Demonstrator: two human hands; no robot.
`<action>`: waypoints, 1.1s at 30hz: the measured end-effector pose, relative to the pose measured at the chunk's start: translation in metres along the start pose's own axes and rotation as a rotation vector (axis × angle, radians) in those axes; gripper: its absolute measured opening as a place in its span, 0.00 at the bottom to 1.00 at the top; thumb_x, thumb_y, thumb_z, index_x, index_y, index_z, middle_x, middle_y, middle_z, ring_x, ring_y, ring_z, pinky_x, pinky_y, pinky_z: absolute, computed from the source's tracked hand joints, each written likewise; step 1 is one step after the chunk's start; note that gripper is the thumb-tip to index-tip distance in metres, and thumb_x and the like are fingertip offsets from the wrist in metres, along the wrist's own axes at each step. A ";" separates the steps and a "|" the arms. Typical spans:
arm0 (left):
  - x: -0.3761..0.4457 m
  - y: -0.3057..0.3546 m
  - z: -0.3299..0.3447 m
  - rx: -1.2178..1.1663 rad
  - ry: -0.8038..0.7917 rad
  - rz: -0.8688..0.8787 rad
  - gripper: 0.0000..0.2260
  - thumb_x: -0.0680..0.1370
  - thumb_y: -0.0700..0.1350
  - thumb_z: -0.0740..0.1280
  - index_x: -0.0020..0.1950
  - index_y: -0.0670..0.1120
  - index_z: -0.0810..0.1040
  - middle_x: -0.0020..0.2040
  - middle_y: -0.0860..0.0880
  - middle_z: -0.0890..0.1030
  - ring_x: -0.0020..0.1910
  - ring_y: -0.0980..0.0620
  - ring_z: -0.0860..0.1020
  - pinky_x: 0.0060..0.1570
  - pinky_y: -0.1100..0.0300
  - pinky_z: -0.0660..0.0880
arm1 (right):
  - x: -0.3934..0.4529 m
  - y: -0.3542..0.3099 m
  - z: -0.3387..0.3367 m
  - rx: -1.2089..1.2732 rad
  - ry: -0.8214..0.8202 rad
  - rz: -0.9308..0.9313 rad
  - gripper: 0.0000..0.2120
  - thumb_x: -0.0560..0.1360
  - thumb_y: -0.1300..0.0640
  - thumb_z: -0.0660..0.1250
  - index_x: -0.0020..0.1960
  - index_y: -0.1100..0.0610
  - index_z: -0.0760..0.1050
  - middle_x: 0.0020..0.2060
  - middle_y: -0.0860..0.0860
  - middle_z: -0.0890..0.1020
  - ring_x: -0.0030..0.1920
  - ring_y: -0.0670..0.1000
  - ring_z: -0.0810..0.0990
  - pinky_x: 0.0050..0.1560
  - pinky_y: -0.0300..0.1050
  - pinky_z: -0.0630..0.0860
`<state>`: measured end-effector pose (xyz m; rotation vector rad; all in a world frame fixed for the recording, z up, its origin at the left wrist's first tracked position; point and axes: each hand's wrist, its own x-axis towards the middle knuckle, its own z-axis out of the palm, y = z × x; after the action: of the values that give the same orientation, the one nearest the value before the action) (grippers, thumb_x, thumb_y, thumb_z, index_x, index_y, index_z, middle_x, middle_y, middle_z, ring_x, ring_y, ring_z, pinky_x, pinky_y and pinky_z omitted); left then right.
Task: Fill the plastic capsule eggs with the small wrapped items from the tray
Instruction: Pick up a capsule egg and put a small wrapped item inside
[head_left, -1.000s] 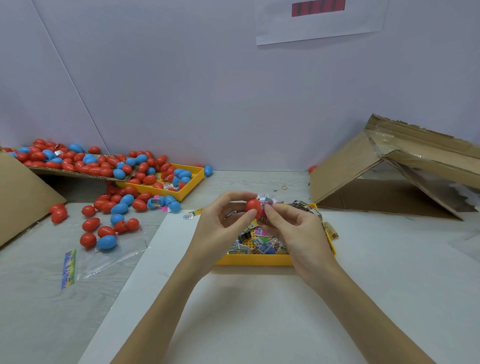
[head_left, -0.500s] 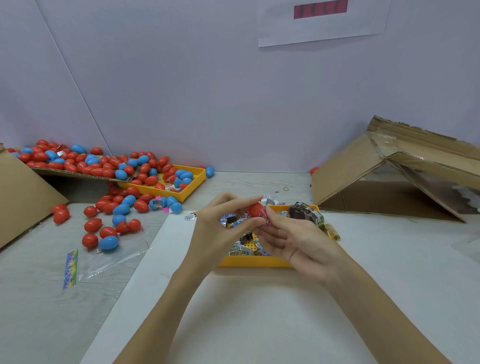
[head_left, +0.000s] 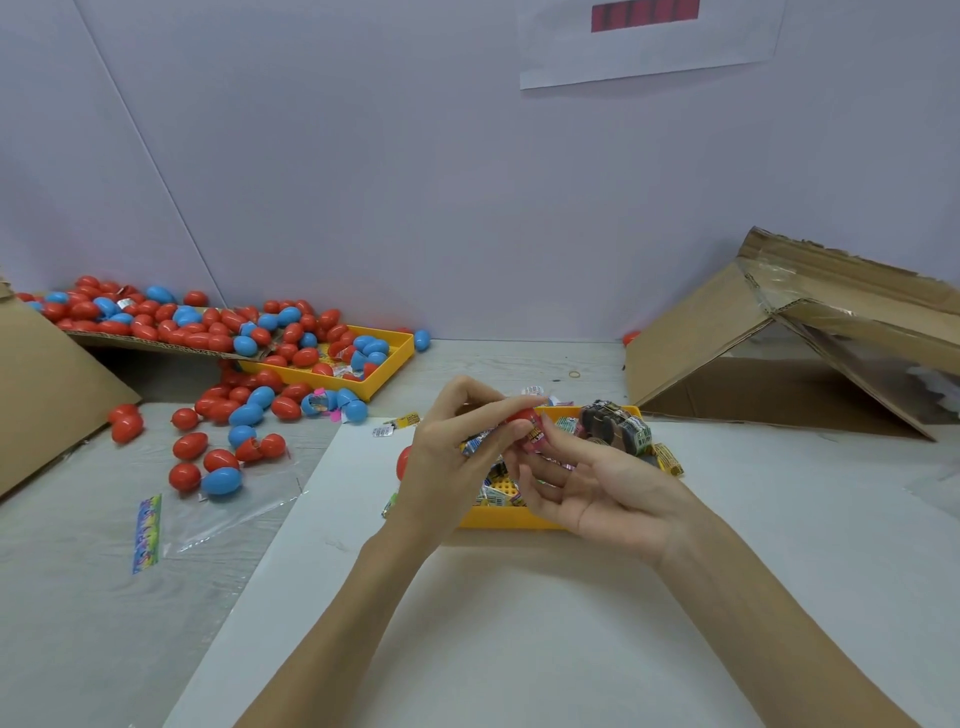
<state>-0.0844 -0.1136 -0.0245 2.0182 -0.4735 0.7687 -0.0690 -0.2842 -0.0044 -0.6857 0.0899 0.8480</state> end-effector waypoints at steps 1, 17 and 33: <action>0.000 0.000 0.001 -0.042 -0.022 -0.031 0.14 0.79 0.44 0.68 0.63 0.45 0.83 0.53 0.49 0.78 0.55 0.49 0.77 0.51 0.66 0.76 | 0.001 0.000 0.000 0.011 -0.006 0.000 0.09 0.69 0.59 0.76 0.44 0.66 0.85 0.47 0.59 0.85 0.50 0.57 0.87 0.45 0.45 0.84; -0.005 0.005 0.004 -0.214 0.107 -0.064 0.14 0.78 0.43 0.69 0.62 0.41 0.83 0.57 0.49 0.86 0.59 0.54 0.83 0.58 0.61 0.79 | 0.002 0.001 0.000 0.048 -0.057 0.014 0.17 0.69 0.56 0.78 0.53 0.66 0.85 0.55 0.60 0.85 0.57 0.58 0.85 0.48 0.43 0.83; -0.002 -0.010 -0.009 -0.086 0.121 -0.272 0.15 0.83 0.52 0.59 0.61 0.51 0.83 0.56 0.56 0.85 0.58 0.57 0.82 0.57 0.58 0.80 | 0.014 -0.021 -0.002 -0.056 0.071 -0.112 0.17 0.85 0.58 0.59 0.62 0.70 0.77 0.41 0.60 0.84 0.33 0.50 0.82 0.29 0.37 0.79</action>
<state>-0.0831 -0.1012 -0.0282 1.8939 -0.1547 0.6852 -0.0440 -0.2857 0.0006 -0.7666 0.0905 0.7209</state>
